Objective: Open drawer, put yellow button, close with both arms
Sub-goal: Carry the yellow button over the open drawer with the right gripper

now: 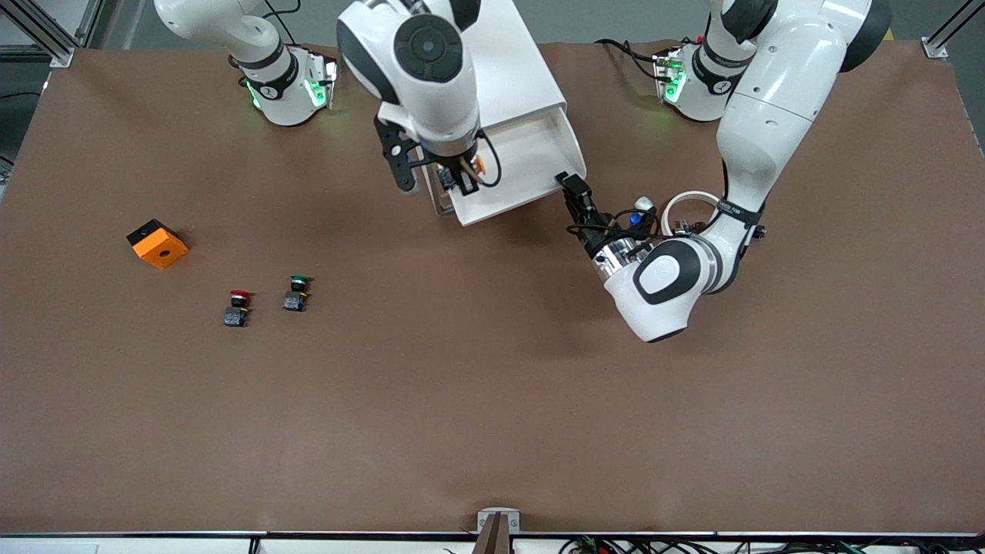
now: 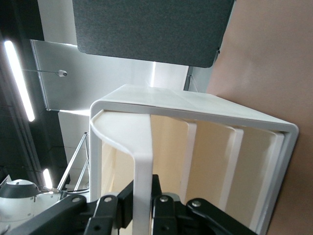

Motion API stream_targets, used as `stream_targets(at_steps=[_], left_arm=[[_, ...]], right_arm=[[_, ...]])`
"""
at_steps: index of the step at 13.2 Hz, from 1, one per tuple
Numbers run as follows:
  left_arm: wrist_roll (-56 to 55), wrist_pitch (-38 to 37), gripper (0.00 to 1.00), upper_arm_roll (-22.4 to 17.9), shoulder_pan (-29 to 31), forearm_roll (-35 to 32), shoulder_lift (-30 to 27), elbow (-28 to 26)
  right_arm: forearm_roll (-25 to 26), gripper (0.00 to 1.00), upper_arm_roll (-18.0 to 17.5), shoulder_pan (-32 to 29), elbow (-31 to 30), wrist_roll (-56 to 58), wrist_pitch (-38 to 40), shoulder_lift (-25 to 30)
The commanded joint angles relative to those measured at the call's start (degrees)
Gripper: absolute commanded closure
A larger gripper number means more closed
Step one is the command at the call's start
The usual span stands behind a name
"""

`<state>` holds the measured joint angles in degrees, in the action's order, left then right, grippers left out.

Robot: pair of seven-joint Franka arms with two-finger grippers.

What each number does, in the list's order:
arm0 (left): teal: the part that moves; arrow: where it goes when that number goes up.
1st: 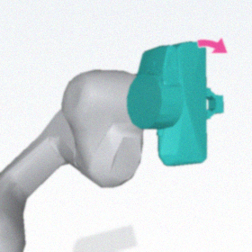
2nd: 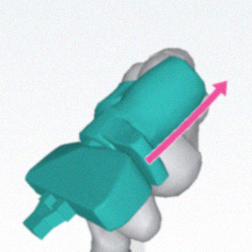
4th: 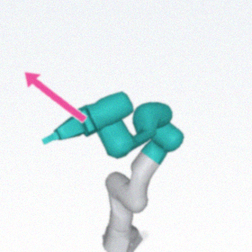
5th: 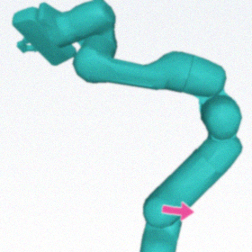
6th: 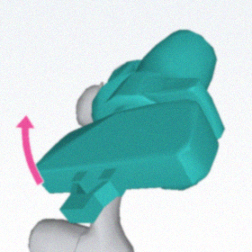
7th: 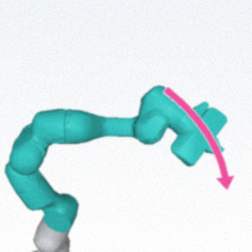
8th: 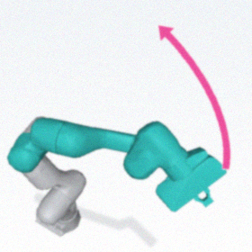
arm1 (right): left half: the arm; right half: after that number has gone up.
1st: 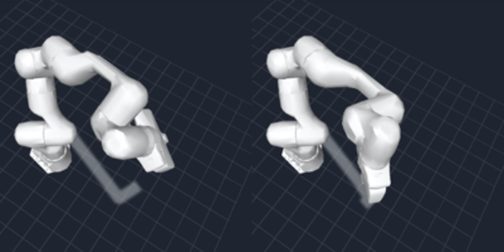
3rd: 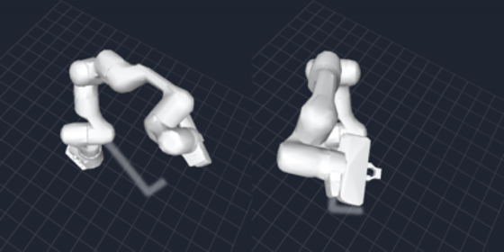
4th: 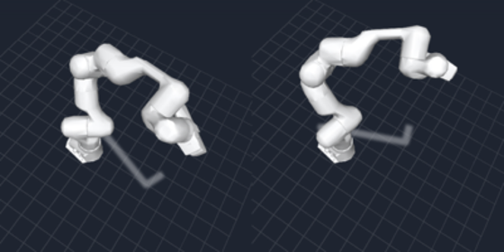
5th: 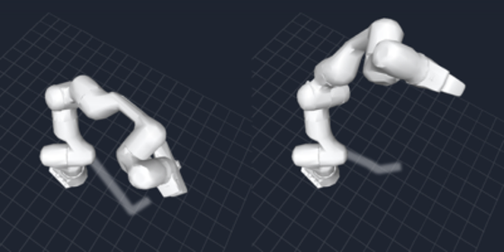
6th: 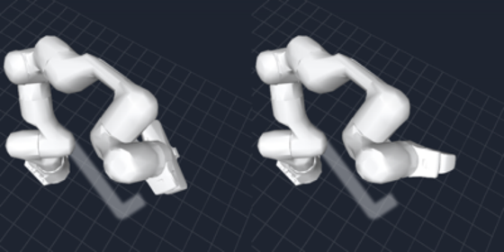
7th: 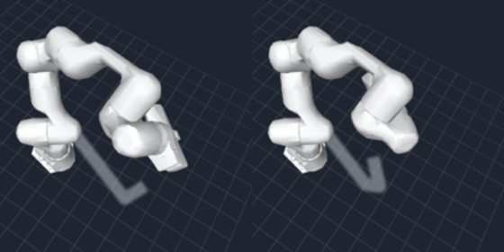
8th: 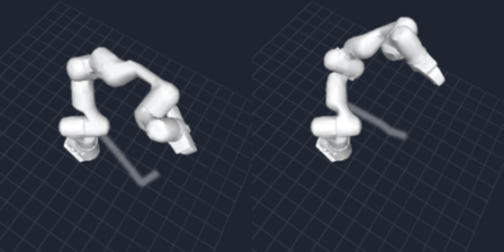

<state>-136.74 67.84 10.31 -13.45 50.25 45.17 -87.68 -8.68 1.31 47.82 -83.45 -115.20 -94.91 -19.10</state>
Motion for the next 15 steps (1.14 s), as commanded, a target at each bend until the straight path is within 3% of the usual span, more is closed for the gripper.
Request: stream_targets(at_steps=[1,7,9,10,11,15], left_arm=[[-0.28,-2.18,0.86,-0.46,2.64,-5.42,0.44,1.9],[-0.37,-3.06,0.82,-0.37,2.91,-6.13,0.44,1.99],[-0.37,-3.06,0.51,-0.11,2.73,-5.87,0.35,1.99],[-0.28,-3.06,0.04,0.15,2.73,-5.69,0.35,1.99],[-0.37,-2.97,0.0,0.33,2.65,-5.52,0.35,2.08],[-0.19,-3.41,0.0,0.5,2.64,-3.06,0.35,2.96]], right_arm=[[0.85,1.0,0.54,2.8,1.18,-5.46,0.34,-0.23],[0.94,1.0,0.63,5.44,6.0,-12.58,-4.67,-4.97],[1.47,1.0,0.71,6.14,8.82,-14.25,-5.29,-7.61],[1.73,1.0,0.63,6.58,9.7,-15.04,-5.46,-8.4],[1.82,1.0,0.71,7.02,10.84,-16.27,-5.47,-9.45],[3.49,1.0,0.71,9.39,11.64,-19.79,-5.38,-10.87]])
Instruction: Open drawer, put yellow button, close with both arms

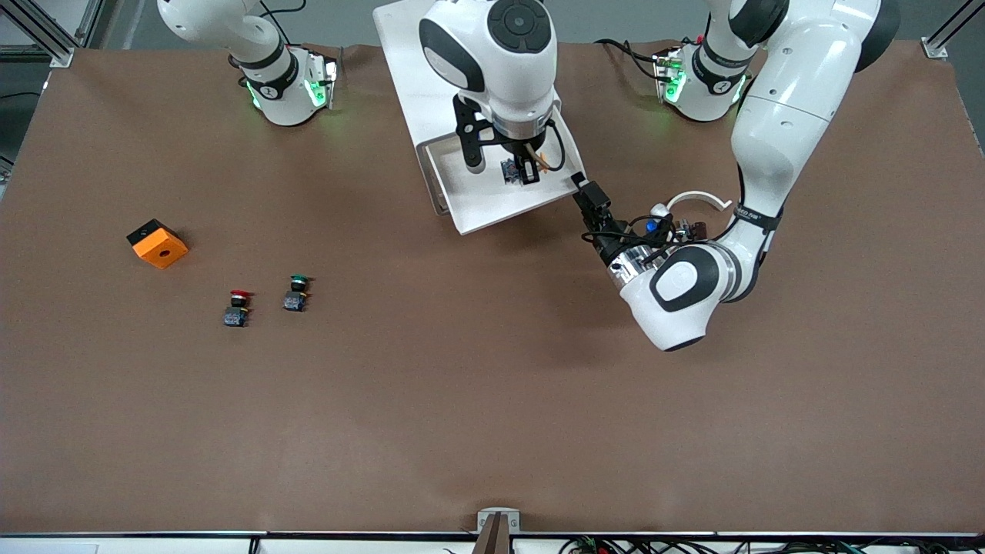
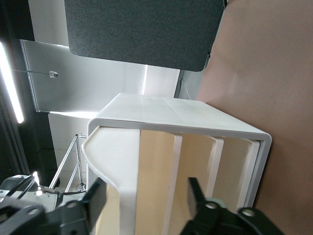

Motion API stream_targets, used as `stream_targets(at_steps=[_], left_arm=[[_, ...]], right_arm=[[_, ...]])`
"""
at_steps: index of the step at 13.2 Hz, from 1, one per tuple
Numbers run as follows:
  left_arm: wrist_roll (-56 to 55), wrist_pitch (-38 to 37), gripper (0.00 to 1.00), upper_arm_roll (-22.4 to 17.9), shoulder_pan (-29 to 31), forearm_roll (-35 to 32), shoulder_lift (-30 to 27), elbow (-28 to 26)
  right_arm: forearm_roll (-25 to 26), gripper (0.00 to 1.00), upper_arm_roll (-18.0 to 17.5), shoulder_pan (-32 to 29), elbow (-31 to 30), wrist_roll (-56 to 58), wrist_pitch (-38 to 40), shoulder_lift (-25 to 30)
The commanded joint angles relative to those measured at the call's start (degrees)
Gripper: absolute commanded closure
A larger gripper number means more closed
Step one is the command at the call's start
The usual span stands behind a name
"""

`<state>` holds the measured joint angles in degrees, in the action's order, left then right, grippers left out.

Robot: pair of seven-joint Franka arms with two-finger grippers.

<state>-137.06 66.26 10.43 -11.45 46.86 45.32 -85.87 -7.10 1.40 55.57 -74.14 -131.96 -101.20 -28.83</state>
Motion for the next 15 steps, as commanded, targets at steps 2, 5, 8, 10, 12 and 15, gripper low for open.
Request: stream_targets(at_steps=[2,5,8,10,12,15], left_arm=[[0.21,-2.45,0.0,0.39,0.73,1.38,0.04,1.41],[0.65,-4.03,0.0,1.26,1.07,1.21,-0.67,2.46],[3.01,-7.01,0.0,4.68,3.27,0.42,-1.46,4.83],[5.48,-8.94,0.0,6.44,4.94,-1.76,-2.24,7.29],[9.51,-10.52,0.0,9.77,6.61,-6.76,-3.82,9.4],[16.97,-10.89,0.0,13.12,9.59,-12.3,-6.98,9.49]], right_arm=[[2.0,1.0,0.62,2.52,2.42,-3.74,0.83,-1.58],[2.26,1.0,0.7,3.23,2.42,-4.36,0.92,-1.84],[2.44,1.0,0.7,3.32,2.51,-4.36,0.75,-2.81],[3.23,1.0,0.62,3.32,2.51,-4.36,-0.13,-3.07],[3.23,1.0,0.7,3.75,2.6,-4.44,-1.88,-3.69],[3.23,0.56,0.62,3.84,2.6,-4.27,-3.38,-4.39]])
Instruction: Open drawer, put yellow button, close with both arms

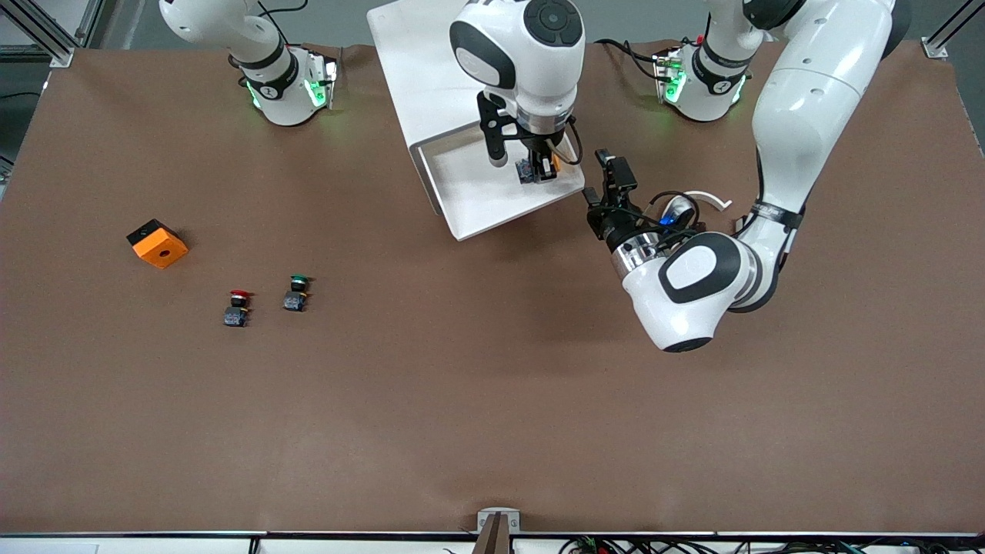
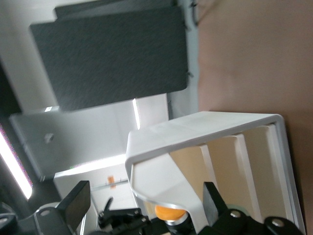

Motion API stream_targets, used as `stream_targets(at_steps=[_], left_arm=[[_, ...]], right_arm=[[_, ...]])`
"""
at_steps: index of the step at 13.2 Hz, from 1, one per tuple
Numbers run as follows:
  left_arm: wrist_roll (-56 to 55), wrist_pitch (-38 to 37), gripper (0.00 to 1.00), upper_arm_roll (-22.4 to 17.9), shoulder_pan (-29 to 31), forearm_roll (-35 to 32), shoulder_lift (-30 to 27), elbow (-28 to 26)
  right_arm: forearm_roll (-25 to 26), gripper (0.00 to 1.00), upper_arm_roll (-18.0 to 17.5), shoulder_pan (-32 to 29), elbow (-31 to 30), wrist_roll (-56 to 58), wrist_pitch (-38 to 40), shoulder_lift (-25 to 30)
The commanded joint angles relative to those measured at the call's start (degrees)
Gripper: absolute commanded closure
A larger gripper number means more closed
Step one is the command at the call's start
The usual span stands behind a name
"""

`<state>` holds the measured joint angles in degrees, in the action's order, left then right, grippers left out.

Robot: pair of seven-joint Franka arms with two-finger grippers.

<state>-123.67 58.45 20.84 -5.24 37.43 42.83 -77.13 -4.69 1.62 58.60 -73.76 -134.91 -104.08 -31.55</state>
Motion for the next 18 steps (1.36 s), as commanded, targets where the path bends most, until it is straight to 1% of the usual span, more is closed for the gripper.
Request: stream_targets(at_steps=[1,5,10,12,14,16,18], left_arm=[[6.83,-3.07,0.0,3.76,4.18,-5.33,-5.99,0.76],[20.63,-3.34,0.0,4.21,6.02,-13.24,-10.56,0.76],[36.8,-2.2,0.0,4.29,5.94,-19.23,-12.67,0.84],[43.75,0.95,0.0,4.21,5.94,-20.9,-13.82,0.84],[49.12,5.25,0.0,4.73,5.68,-24.06,-15.57,0.58],[55.79,8.43,0.0,6.57,5.94,-28.8,-17.25,0.23],[60.11,11.59,0.0,7.89,5.85,-32.41,-17.78,-0.03]], right_arm=[[0.82,0.01,0.4,0.73,2.22,-1.32,-0.77,-1.67],[2.05,0.0,0.49,0.64,2.31,-0.27,-0.6,-1.67],[2.05,0.0,0.75,-0.68,4.15,2.62,-0.07,-1.06],[2.05,0.0,0.84,-1.81,4.59,5.43,1.5,-0.88],[2.05,0.0,0.84,-3.05,5.73,9.72,3.6,-0.71],[2.05,0.0,0.84,-4.71,7.05,15.7,6.33,-0.62],[1.97,0.0,0.84,-7.0,7.32,20.98,7.75,1.04]])
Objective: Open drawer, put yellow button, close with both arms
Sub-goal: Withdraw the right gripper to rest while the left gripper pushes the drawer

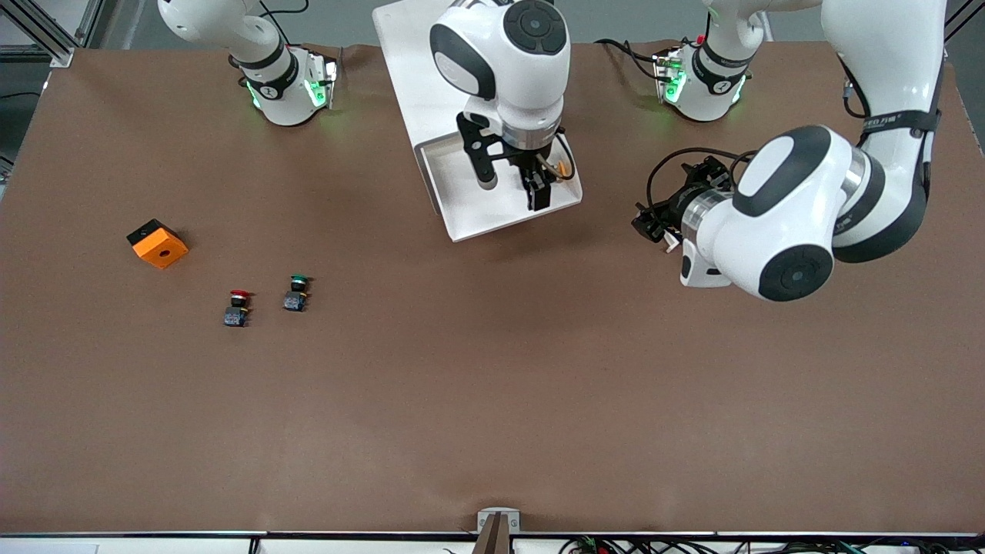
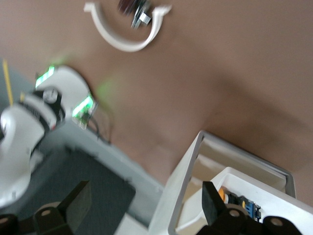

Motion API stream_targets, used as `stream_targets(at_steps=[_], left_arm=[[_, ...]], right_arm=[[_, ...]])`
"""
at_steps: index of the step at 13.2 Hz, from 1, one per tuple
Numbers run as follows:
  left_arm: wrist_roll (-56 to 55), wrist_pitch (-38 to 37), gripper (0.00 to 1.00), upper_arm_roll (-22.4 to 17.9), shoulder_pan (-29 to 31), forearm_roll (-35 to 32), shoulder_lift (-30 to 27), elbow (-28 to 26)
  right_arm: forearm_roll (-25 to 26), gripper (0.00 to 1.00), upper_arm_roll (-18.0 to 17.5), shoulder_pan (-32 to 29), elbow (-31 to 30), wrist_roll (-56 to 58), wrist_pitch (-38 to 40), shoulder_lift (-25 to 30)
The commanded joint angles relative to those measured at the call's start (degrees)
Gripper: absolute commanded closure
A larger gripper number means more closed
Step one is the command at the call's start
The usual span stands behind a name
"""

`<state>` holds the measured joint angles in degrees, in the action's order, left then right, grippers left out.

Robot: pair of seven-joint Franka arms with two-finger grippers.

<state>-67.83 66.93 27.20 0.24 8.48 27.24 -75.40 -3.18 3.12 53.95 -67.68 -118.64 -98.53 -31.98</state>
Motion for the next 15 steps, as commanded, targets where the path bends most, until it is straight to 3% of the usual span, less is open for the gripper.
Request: stream_targets(at_steps=[1,8,15], left_arm=[[4.64,5.11,0.0,2.58,0.12,-5.03,-2.28,-1.94],[3.94,27.15,0.0,4.17,-5.24,-11.01,-2.1,-6.15],[1.58,38.96,0.0,4.17,-12.0,-13.58,0.09,-7.39]], right_arm=[[0.37,0.0,-0.74,-3.84,1.24,6.91,2.2,2.27],[-0.51,0.0,-0.83,-15.97,1.24,35.89,8.79,6.31],[-0.6,0.0,-0.83,-28.71,1.15,64.1,15.02,8.25]])
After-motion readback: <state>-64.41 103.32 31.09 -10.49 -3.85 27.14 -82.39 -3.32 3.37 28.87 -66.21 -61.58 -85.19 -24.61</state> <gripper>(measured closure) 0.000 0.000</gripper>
